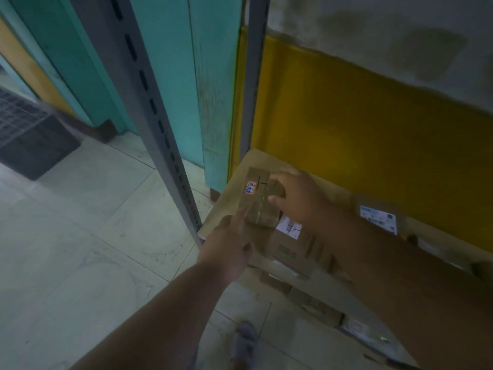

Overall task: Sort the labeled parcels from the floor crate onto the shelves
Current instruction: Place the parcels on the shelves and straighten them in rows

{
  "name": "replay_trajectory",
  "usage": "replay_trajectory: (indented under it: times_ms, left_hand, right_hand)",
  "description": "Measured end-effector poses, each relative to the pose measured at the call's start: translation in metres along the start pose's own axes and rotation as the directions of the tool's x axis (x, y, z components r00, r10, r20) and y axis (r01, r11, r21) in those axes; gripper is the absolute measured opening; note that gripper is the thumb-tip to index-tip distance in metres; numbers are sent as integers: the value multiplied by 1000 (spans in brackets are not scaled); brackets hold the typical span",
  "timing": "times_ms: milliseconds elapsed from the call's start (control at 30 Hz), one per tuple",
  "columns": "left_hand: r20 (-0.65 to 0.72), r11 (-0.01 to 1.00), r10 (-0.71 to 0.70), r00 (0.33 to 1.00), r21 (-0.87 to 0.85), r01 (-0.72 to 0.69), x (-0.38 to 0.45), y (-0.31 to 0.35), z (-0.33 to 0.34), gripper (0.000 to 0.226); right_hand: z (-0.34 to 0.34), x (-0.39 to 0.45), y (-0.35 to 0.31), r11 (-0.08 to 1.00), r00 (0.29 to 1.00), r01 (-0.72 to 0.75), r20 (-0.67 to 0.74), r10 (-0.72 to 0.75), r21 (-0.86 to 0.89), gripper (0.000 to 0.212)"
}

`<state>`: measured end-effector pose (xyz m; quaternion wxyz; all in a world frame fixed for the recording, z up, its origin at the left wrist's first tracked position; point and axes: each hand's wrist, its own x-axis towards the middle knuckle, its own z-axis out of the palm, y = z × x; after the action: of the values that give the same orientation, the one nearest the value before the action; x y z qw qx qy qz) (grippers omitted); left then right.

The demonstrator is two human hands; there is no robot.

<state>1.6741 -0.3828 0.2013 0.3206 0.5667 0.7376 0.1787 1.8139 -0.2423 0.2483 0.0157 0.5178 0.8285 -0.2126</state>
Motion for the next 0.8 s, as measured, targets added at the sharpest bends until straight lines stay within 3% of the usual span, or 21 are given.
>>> replay_trajectory:
  times_ms: [133, 367, 800]
  left_hand:
    - [11, 996, -24, 1000, -84, 25, 7, -6, 8, 89]
    - [-15, 993, -43, 999, -112, 41, -16, -33, -3, 85]
    - [28, 997, 39, 999, -70, -37, -26, -51, -25, 82]
  right_hand:
    - [10, 21, 8, 999, 994, -34, 101, 30, 30, 64]
    - [34, -4, -17, 996, 996, -82, 20, 81, 21, 65]
    - [37, -24, -34, 984, 988, -155, 26, 153, 83, 69]
